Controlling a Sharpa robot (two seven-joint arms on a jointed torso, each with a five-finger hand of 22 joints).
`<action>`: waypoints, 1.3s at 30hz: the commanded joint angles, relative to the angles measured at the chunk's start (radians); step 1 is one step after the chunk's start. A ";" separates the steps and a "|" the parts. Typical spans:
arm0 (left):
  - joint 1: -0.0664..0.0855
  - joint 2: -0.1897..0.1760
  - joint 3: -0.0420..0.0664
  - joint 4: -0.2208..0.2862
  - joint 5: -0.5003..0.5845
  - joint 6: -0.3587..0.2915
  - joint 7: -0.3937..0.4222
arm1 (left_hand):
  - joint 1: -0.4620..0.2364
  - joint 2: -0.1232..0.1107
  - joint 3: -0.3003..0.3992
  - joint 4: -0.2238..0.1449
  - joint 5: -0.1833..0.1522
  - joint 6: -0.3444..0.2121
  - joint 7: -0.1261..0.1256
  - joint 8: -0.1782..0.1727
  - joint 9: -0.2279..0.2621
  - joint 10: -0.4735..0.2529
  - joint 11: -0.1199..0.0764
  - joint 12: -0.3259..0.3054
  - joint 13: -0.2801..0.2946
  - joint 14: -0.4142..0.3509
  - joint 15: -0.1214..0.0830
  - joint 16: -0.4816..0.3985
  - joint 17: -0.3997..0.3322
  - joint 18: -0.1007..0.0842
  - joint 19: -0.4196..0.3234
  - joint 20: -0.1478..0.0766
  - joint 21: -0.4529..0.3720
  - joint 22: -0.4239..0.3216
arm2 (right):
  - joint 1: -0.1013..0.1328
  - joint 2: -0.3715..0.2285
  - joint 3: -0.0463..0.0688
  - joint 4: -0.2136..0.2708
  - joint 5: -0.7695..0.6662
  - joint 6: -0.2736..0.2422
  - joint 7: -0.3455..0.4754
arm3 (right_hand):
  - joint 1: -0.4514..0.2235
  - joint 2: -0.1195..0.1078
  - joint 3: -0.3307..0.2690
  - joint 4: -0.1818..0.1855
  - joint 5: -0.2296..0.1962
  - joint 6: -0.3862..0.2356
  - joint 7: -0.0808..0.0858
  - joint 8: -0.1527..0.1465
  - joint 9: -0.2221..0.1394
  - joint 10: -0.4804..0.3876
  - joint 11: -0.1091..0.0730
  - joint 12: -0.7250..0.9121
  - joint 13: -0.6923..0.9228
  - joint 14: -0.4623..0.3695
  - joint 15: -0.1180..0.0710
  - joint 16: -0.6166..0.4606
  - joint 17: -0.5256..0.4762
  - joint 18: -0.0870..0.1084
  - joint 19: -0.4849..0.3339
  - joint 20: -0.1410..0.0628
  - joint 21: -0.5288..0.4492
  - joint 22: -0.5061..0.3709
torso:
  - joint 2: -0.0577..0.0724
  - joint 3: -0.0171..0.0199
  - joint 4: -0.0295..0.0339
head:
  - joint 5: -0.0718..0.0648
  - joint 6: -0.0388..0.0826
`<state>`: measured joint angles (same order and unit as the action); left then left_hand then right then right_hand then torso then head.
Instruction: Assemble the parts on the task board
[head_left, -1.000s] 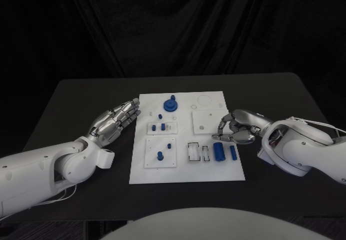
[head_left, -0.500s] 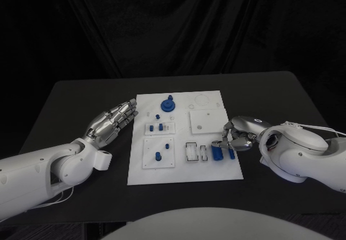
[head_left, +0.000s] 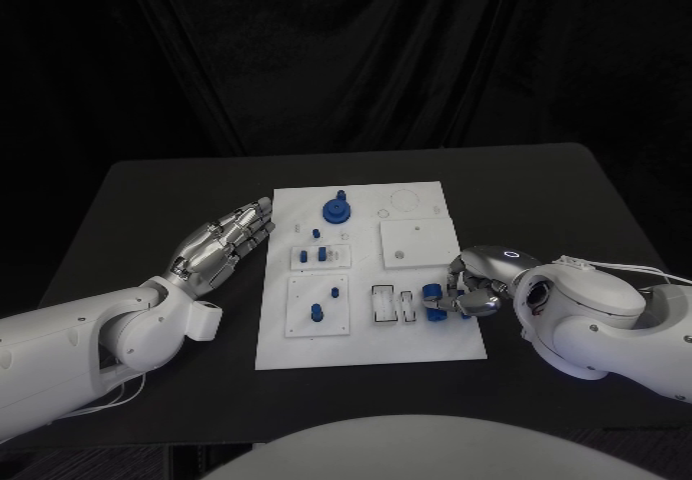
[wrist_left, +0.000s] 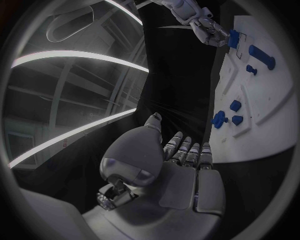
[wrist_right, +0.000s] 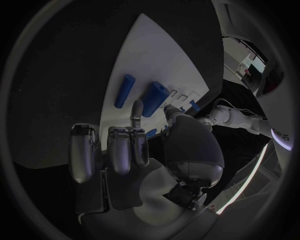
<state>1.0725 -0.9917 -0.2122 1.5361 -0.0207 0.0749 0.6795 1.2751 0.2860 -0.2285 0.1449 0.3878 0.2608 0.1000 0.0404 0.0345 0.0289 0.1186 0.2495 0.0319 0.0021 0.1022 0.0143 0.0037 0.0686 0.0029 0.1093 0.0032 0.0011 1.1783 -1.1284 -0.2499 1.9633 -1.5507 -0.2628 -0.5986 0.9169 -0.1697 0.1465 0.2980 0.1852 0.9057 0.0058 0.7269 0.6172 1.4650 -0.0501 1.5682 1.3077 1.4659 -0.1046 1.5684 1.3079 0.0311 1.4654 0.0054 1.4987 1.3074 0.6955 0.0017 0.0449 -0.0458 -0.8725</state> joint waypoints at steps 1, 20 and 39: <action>-0.001 0.002 0.001 0.001 -0.005 0.015 0.148 | 0.010 0.003 0.007 -0.002 0.006 -0.008 0.002 -0.005 -0.002 -0.005 0.007 -0.005 -0.001 -0.001 0.006 -0.004 -0.001 0.010 -0.003 0.009 -0.003 -0.001 | -0.004 0.005 0.000 -0.003 -0.039 0.014 -0.038 | -0.010 -0.003 -0.006 0.001 -0.004 0.003 0.004 -0.008 0.000 0.106 -0.004 0.003 0.263 0.105 -0.010 0.002 0.263 -0.011 0.075 -0.008 -0.003 0.237 | 0.000 0.0005 0.0003 | -0.001 0.000; -0.001 0.006 0.001 -0.002 -0.005 0.028 0.125 | 0.014 0.003 0.010 -0.005 0.008 -0.014 0.008 -0.006 -0.002 -0.009 0.012 -0.009 -0.001 -0.001 0.014 0.000 0.000 0.014 -0.002 0.020 -0.003 0.000 | -0.011 0.054 0.001 -0.048 -0.042 0.050 -0.046 | 0.025 0.017 0.015 0.000 0.020 0.011 0.006 -0.043 0.002 0.106 -0.003 0.003 0.263 0.100 -0.008 -0.004 0.241 -0.007 0.067 -0.007 -0.016 0.231 | -0.001 0.0017 -0.0003 | 0.007 0.000; -0.002 0.005 0.001 -0.004 -0.005 0.040 0.108 | 0.019 0.002 0.015 -0.011 0.010 -0.010 0.019 -0.005 -0.001 -0.009 0.019 -0.005 -0.001 0.000 0.023 0.004 0.001 0.015 -0.002 0.030 -0.002 0.000 | -0.031 0.084 0.001 -0.078 0.010 0.013 -0.021 | 0.193 0.024 0.134 -0.040 0.480 0.027 -0.003 -0.089 0.059 0.106 -0.011 0.003 0.263 0.097 -0.013 -0.011 0.224 -0.005 0.063 -0.010 -0.021 0.229 | -0.001 0.0008 -0.0003 | 0.013 0.000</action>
<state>1.0720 -0.9877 -0.2124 1.5317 -0.0221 0.0979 0.6795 1.2829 0.2859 -0.2196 0.1360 0.3913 0.2502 0.1108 0.0403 0.0335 0.0216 0.1326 0.2426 0.0316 0.0021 0.1164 0.0144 0.0041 0.0688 0.0027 0.1308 0.0032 0.0015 1.1560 -1.0421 -0.2434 1.8935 -1.5752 -0.2227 -0.6218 1.0536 -0.1814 0.2408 0.2926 0.6399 0.9326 0.0139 0.6304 0.6713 1.4651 -0.0501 1.5681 1.3073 1.4658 -0.1121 1.5607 1.3076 0.0313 1.4662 0.0045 1.4752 1.3074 0.6936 0.0023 0.0451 -0.0348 -0.8725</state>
